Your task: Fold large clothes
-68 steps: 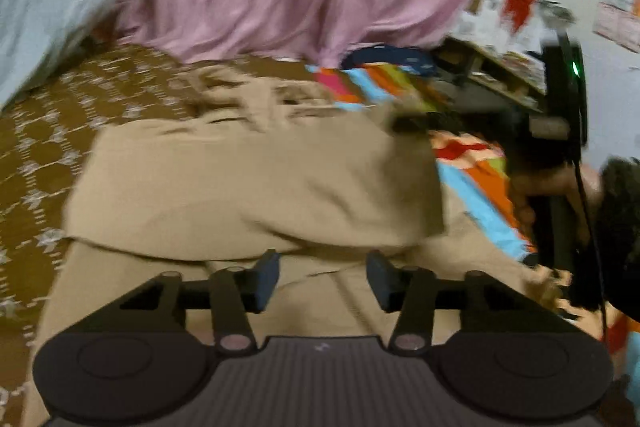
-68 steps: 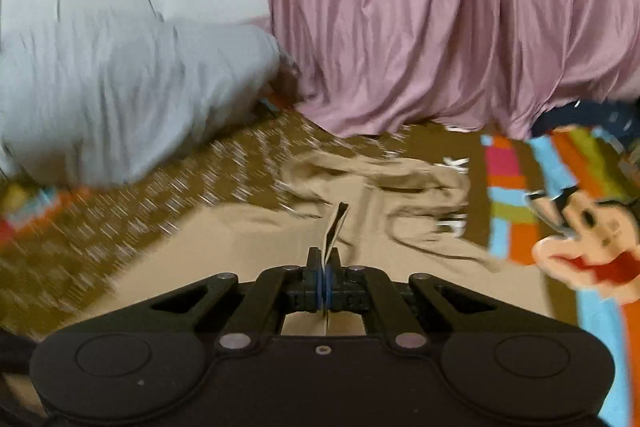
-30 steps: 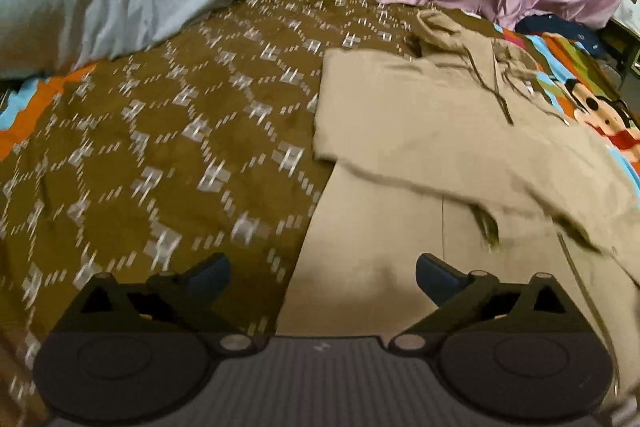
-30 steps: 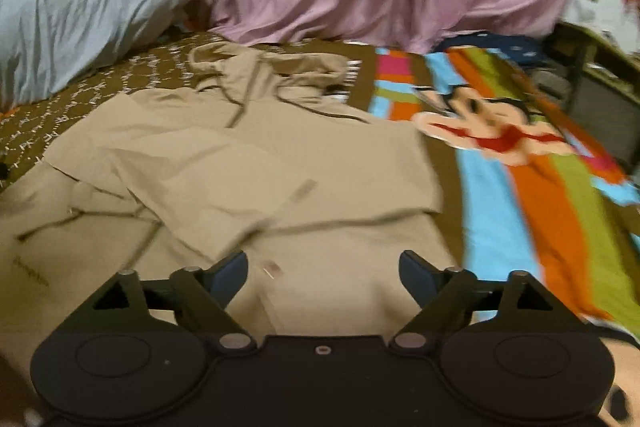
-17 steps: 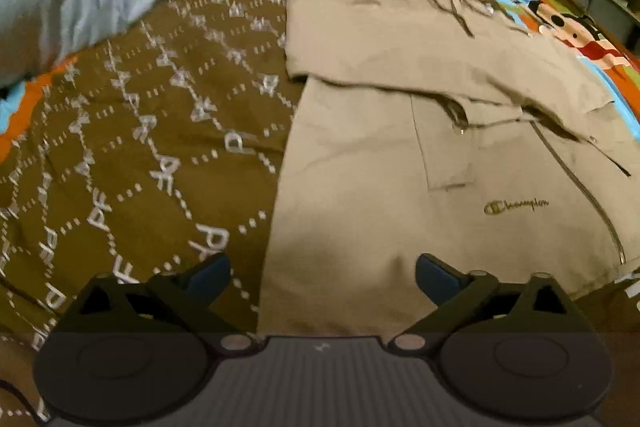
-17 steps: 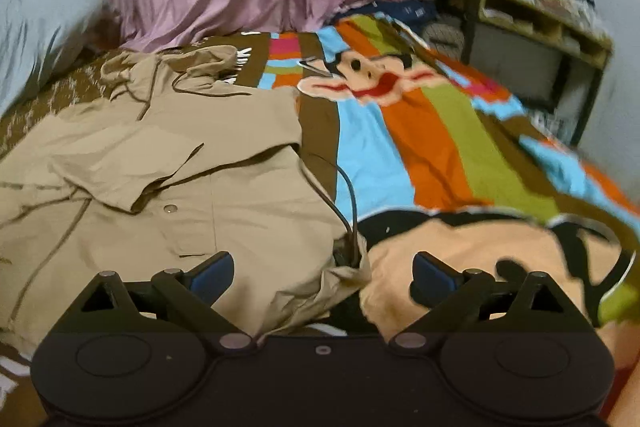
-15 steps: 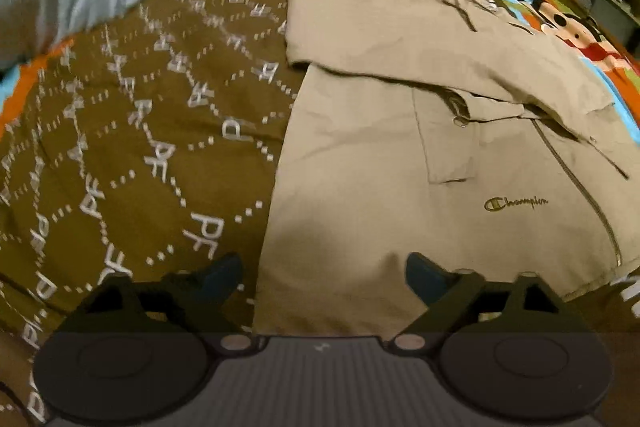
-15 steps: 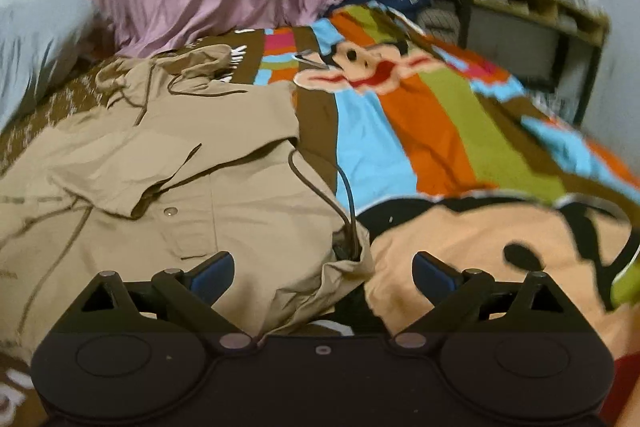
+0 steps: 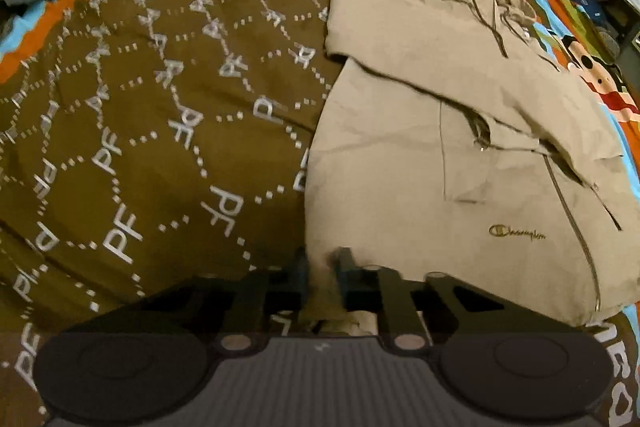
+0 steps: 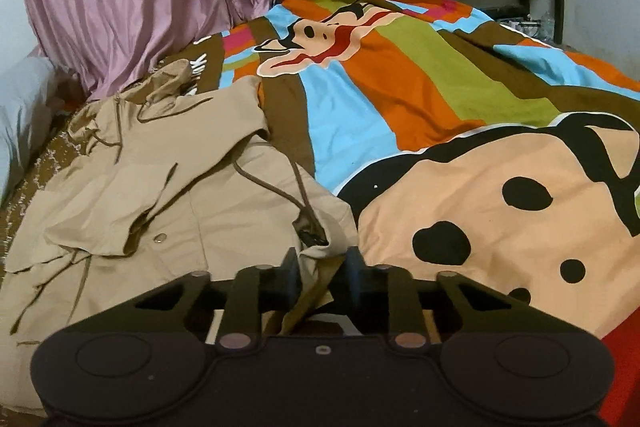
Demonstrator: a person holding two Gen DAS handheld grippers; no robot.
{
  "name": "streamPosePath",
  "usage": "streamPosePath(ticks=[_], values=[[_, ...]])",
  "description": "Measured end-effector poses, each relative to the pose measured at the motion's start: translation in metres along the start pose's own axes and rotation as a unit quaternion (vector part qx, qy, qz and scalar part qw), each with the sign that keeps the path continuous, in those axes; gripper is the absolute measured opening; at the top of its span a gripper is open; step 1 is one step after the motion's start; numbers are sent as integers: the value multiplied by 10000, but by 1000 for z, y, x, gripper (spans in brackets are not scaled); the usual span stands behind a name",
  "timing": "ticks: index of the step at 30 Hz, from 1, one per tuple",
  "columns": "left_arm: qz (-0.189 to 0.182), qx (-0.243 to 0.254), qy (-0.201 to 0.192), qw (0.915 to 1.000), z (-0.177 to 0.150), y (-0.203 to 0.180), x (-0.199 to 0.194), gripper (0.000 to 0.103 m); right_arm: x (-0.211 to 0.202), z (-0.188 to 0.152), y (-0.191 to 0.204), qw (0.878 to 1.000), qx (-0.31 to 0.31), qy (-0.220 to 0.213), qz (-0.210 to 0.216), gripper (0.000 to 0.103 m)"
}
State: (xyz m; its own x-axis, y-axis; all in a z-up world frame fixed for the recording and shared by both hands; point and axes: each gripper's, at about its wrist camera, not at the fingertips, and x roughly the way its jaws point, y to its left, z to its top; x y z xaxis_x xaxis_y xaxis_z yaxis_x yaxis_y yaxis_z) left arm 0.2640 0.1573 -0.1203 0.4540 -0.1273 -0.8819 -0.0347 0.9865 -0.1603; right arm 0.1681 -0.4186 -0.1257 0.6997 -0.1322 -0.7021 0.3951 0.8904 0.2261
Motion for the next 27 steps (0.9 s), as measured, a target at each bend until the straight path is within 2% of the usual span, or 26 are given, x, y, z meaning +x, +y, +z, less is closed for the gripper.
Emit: streamPosePath(ticks=[1,3,6,12,18,22,25,27], values=[[29,12,-72,10000,1,-3,-5,7,-2,0,0,10000,5,-16,7,18],[75,93,-284,9995,5,-10,-20,6,-9,2,-1,9999,57,-83,33,16],[-61,148,-591,9981,10,-17,-47,5,-29,9,-3,9992,203,-297,162,13],[-317,391,-825,9953,0,-26,-95,5,-79,22,5,9968,101,-521,592,11],[-414,440,-866,9944,-33,-19,-137,4,-154,4,7,9922,89,-926,834,10],[-271,506,-690,9960,-53,-14,-133,5,-197,-19,0,9925,156,-986,702,10],[-122,370,-376,9985,-61,-10,-111,5,-191,-40,-6,9967,84,-680,433,10],[-42,272,-319,9991,-63,-7,-105,6,-178,-50,-9,9984,58,-510,256,10]])
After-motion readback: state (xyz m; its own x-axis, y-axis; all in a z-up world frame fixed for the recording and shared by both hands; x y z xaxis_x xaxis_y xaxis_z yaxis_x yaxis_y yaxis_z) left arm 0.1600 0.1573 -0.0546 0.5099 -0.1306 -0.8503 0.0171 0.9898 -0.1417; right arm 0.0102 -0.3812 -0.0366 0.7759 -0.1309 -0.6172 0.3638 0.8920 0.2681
